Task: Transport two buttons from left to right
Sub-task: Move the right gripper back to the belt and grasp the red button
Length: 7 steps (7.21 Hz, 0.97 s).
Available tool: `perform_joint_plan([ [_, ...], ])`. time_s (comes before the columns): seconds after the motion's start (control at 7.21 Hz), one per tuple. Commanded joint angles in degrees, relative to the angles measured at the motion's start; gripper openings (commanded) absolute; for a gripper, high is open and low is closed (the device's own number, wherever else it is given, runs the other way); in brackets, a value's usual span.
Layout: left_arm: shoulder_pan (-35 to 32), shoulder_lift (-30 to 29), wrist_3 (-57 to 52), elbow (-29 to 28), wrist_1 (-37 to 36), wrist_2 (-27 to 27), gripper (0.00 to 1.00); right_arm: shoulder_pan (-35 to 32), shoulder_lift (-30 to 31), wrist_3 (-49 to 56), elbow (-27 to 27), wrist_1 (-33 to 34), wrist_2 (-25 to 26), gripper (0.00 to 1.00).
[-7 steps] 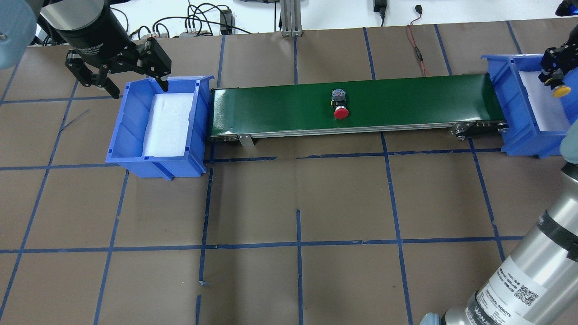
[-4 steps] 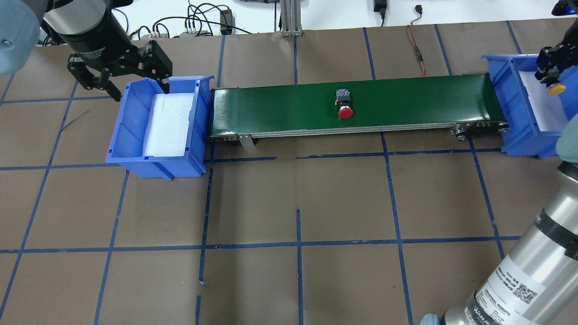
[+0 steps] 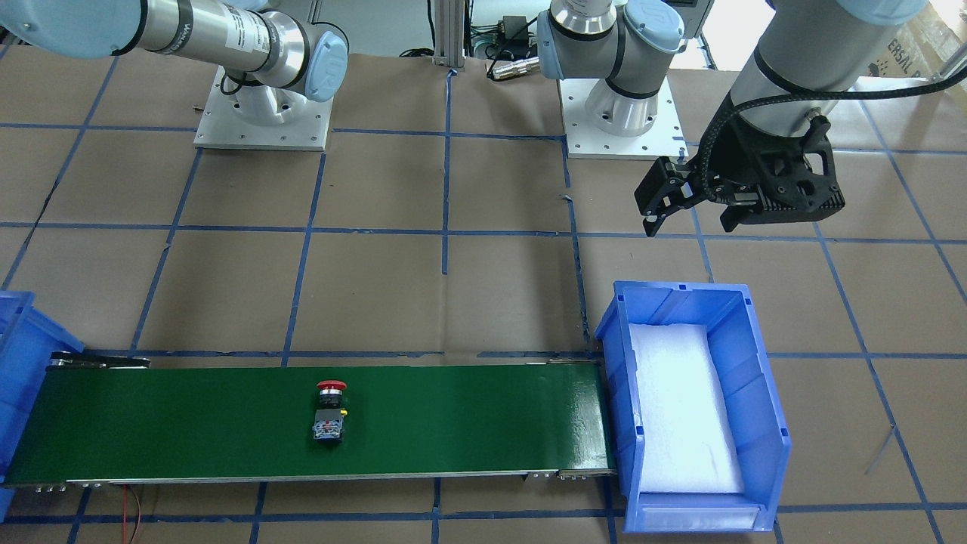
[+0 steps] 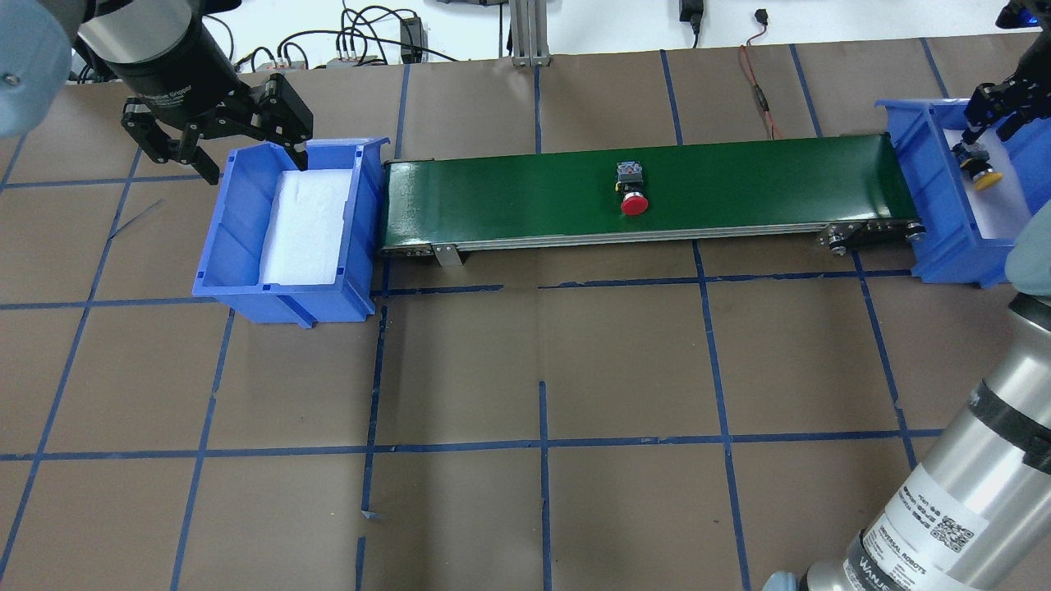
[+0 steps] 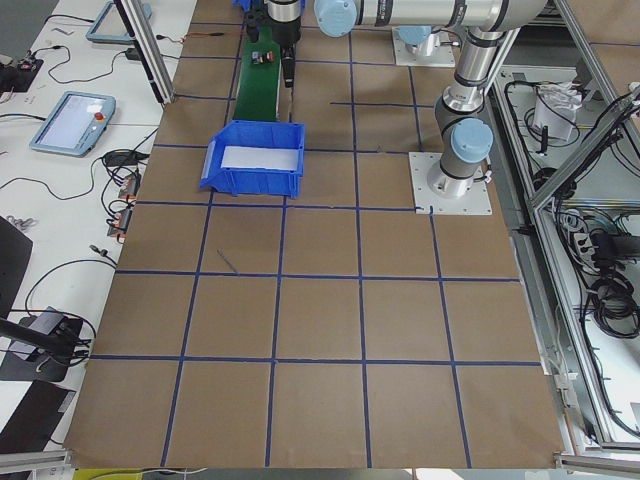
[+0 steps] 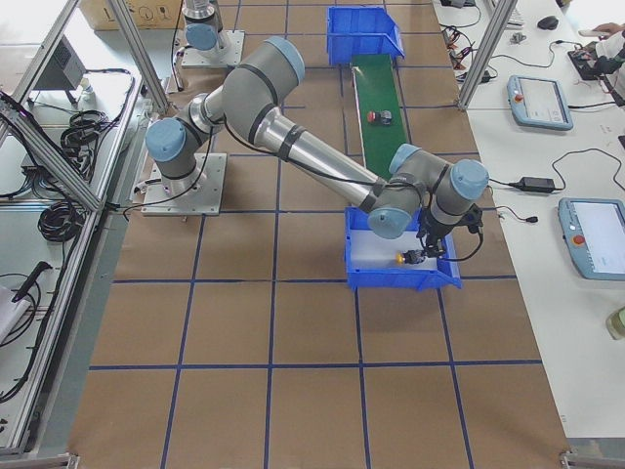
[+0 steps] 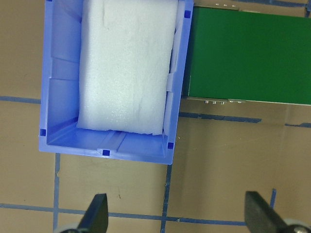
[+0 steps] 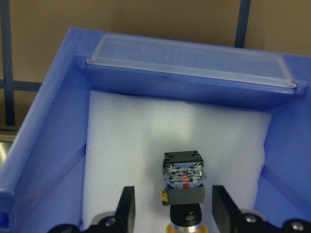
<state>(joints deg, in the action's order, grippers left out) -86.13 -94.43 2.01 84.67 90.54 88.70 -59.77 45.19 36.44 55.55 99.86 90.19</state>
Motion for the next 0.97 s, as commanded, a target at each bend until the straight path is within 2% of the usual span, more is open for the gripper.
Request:
perform_joint_plan([
  [0.0, 0.08, -0.05, -0.07, -0.12, 0.08, 0.07, 1.00, -4.71, 7.58, -0.32, -0.62, -7.87, -0.54, 0.68],
  [0.14, 0.08, 0.04, -0.07, -0.12, -0.01, 0.07, 1.00, -8.57, 9.98, -3.19, -0.27, -9.84, -0.45, 0.71],
  [0.42, 0.17, -0.31, -0.07, -0.81, -0.01, 0.15, 1.00, -16.13, 10.18, -7.16, 0.60, -15.36, -0.71, 0.78],
  [0.55, 0.08, -0.40, -0.07, -0.82, -0.01, 0.16, 1.00, -19.82, 10.18, -7.26, 1.74, -15.40, -0.80, 0.87],
  [0.69, 0.08, -0.31, -0.07, -0.73, -0.01, 0.16, 1.00, -22.82, 10.09, -8.48, 2.19, -14.70, -0.72, 0.89],
  [0.83, 0.08, -0.31, -0.07, -0.73, -0.01, 0.16, 1.00, -25.54, 9.66, -12.32, 2.45, -11.30, -0.80, 0.94],
])
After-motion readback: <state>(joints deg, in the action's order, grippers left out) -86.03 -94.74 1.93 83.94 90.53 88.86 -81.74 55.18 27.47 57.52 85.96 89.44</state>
